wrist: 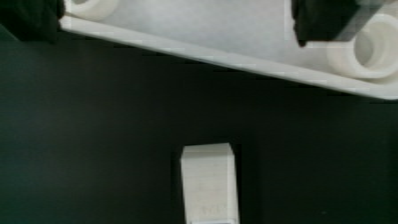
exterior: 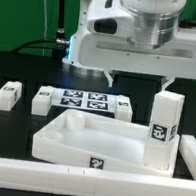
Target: Assemble desk
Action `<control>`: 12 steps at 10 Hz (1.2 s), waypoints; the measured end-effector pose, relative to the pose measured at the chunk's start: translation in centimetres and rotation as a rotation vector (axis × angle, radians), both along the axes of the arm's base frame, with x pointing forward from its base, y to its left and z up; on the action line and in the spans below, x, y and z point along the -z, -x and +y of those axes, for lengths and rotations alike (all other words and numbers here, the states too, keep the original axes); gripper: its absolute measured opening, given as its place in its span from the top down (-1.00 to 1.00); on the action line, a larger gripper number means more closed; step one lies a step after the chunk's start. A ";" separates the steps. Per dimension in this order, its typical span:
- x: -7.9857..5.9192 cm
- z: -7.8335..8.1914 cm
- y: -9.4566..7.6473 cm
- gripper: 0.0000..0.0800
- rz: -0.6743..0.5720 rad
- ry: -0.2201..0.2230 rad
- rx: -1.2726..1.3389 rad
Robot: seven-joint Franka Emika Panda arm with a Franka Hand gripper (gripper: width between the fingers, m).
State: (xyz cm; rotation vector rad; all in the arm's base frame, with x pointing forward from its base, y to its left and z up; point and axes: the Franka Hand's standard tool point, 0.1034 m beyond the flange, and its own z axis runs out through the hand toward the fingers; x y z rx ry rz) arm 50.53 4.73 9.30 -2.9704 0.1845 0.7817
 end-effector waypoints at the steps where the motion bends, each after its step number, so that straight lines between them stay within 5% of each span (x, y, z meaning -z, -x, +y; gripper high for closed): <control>1: 0.2 -0.1 0.1 -0.62 0.054 -0.003 -0.001; 4: 3.0 0.2 2.0 -0.62 0.204 -0.005 -0.004; 7: 3.7 0.1 3.2 -0.62 0.376 -0.014 -0.008; 9: 4.1 0.1 2.4 -0.62 0.347 -0.011 -0.008; 12: 5.8 -0.1 3.8 -0.62 0.355 -0.003 0.003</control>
Offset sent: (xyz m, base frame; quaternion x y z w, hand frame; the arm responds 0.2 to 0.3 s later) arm -0.0334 0.0190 -0.0370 -0.0187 -0.0812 0.0013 0.9965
